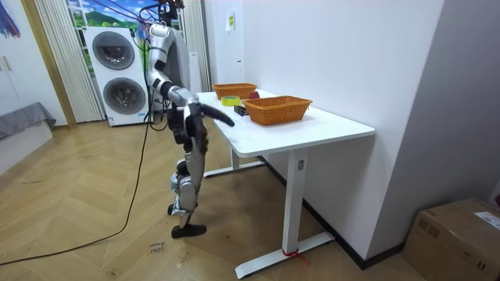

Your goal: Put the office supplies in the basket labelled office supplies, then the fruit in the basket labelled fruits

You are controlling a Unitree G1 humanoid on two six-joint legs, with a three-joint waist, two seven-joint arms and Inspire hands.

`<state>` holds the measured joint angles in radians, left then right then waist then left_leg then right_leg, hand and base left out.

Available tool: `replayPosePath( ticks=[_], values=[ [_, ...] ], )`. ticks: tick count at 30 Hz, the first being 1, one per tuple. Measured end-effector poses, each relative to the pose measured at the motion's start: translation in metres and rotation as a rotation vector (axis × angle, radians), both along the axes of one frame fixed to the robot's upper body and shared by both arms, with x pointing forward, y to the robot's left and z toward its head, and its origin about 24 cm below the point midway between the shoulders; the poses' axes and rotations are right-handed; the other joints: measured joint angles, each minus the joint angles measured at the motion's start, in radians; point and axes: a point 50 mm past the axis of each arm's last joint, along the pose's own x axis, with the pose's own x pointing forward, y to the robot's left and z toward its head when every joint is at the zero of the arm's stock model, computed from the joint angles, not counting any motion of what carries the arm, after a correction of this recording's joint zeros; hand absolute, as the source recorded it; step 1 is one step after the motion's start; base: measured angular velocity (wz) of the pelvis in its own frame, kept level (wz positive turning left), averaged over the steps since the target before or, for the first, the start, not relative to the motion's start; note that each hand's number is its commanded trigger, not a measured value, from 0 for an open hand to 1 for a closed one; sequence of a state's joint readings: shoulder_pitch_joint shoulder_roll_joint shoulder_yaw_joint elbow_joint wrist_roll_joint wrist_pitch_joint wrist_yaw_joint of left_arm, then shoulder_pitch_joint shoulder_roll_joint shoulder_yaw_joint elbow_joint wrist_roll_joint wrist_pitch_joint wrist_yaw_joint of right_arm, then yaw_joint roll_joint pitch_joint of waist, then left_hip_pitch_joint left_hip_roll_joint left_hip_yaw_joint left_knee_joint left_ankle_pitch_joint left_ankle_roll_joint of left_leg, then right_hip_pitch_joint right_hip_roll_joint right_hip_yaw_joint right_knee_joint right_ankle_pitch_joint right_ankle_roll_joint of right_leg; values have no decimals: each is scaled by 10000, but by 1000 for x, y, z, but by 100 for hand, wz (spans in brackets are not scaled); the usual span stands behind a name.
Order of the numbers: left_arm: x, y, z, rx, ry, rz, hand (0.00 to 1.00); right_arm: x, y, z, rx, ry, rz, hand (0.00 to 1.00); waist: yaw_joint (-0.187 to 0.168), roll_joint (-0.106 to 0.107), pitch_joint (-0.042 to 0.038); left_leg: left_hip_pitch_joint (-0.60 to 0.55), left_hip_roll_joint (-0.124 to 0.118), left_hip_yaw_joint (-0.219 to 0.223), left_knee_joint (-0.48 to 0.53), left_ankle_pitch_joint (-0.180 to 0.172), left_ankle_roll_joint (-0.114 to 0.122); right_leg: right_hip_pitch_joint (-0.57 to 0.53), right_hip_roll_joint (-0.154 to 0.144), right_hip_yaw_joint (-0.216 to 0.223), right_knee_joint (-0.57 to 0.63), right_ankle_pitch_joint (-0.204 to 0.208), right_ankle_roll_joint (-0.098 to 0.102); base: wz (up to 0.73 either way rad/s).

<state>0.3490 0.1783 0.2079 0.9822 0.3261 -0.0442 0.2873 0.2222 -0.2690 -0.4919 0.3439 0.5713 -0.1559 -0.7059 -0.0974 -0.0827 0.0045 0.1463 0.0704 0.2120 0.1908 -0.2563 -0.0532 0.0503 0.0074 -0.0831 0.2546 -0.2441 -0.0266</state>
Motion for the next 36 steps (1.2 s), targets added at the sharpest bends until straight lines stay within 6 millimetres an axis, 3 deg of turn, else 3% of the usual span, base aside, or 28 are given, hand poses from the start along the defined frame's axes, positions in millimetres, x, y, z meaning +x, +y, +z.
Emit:
replayPosePath(
  ticks=[5,7,10,14,21,22,28,33,36],
  values=[
    [1,-2,-1,-240,48,-158,0,21,0,37,-1580,-765,401,0,138,-16,28,2,1,1,-2,0,0,7,15,2,-26,-1,1,0],
    [2,-3,-2,-297,170,-482,0,32,11,60,-2613,-1300,1010,0,190,13,47,-22,8,5,-1,0,0,-6,23,-16,13,0,0,0],
    [3,-3,-2,-354,318,-854,0,46,25,77,-3399,-1820,1932,0,230,-15,44,-26,15,5,0,0,0,5,22,-66,8,1,-1,3],
    [3,-5,-3,-395,425,-1064,0,59,34,89,-3819,-2288,2641,0,437,-38,-1,13,20,3,-2,0,0,18,18,-74,41,6,-3,-1],
    [1,-8,-6,-863,1014,-1354,0,85,57,113,-5306,-2675,4194,0,590,20,38,-17,37,-245,45,1,1,176,-42,-574,12,12,-8,13],
    [2,-8,-6,-953,1092,-1508,0,90,61,118,-5707,-2701,4490,0,663,-22,15,-47,39,-245,95,1,1,160,-50,-592,15,14,-10,0],
    [1,-8,-7,-1100,1366,-1487,0,99,74,132,-6714,-2771,5185,0,990,6,-11,-134,35,-336,133,19,23,195,-69,-746,-153,23,-20,7],
    [4,-9,-7,-1306,1361,-1590,0,103,84,136,-6856,-2963,5896,0,1079,75,-65,-132,41,-484,122,19,23,280,-54,-848,-173,63,-21,7],
    [7,-9,-7,-1372,1374,-1837,0,107,93,139,-7237,-2882,6714,0,1073,129,-48,-111,43,-537,122,20,22,331,-61,-930,-176,64,-23,5]
  ],
)
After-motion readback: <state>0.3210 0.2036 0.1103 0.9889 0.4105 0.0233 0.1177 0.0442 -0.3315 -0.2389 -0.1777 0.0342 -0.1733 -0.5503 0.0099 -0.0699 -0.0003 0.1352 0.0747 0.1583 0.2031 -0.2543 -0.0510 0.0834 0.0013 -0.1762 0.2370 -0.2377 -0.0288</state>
